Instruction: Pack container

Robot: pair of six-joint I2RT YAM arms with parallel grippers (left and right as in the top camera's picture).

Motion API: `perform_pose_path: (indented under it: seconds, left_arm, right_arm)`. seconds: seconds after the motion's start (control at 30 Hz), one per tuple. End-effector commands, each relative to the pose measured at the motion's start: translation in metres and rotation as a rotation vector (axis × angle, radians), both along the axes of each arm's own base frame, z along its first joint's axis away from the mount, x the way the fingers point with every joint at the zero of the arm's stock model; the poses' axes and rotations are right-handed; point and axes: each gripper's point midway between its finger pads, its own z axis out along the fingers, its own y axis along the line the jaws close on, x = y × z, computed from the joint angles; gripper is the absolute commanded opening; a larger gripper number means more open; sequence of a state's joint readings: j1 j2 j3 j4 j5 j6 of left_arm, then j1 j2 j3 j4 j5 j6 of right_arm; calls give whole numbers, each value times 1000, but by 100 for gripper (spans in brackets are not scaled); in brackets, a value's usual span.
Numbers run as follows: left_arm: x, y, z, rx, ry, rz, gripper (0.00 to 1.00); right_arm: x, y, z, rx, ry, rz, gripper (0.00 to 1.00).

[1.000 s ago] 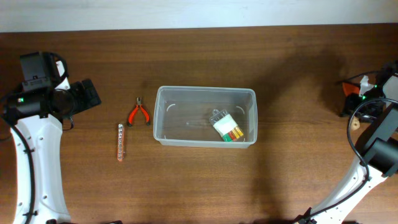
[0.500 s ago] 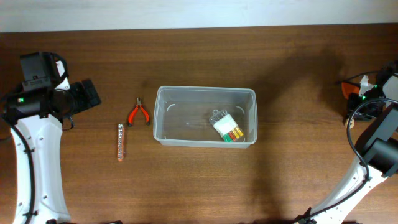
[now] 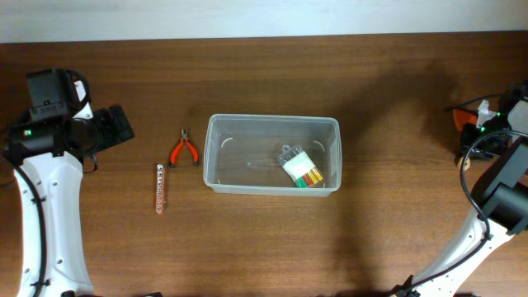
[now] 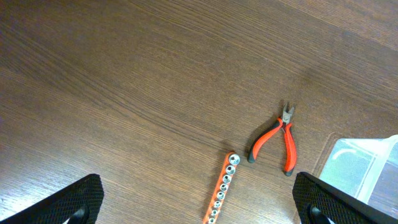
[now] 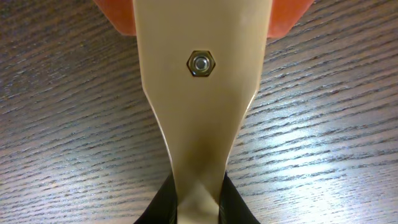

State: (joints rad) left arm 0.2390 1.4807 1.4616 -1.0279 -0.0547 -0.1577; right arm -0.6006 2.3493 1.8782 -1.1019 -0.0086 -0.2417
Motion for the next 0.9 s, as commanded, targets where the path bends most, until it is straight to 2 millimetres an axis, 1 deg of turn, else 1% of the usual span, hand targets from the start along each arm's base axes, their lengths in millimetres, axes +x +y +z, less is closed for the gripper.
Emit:
perform_pose_path:
  seconds: [0.0,0.1,0.23,0.33,0.37,0.4,0.47,0.57,0.67,0.7,0.8,0.87]
  left_arm:
    - [-3,-1,5,-13,-18,7,99]
    - [-3,-1,5,-13,-18,6,99]
    - [-3,-1,5,-13,-18,6,99]
    - [-3,-1,5,-13,-18,7,99]
    - [-3,-1,5,-13,-18,7,99]
    - [-3,-1,5,-13,-18,7,99]
    - [-3,-1,5,-13,-18,6,99]
    - [-3,-1,5,-13,-19,6,99]
    - [-3,-1,5,-14,-17,6,99]
    - [-4,-1,4,-14,-14,6,99]
    - [-6,-2,3,-17,-5,6,99]
    - [-8,-2,2,-19,5,6,99]
  right_arm:
    - [-12,4,-19,18,55,-14,4]
    - [-1,8,-5,36,15,-37,4]
    - [24,15,32,39,-82,-10,4]
    - [44,24,72,0,-150,31,4]
    - [52,31,92,-17,-181,60,4]
    - [56,36,103,-27,-198,81,4]
    - [68,52,133,-47,-250,152,4]
    - [82,91,184,-79,-335,297,4]
    - [89,146,234,-84,-428,498,4]
    - [90,170,252,-84,-468,575,4]
    - [86,223,289,-95,-556,733,4]
    - [80,256,307,-116,-599,845,4]
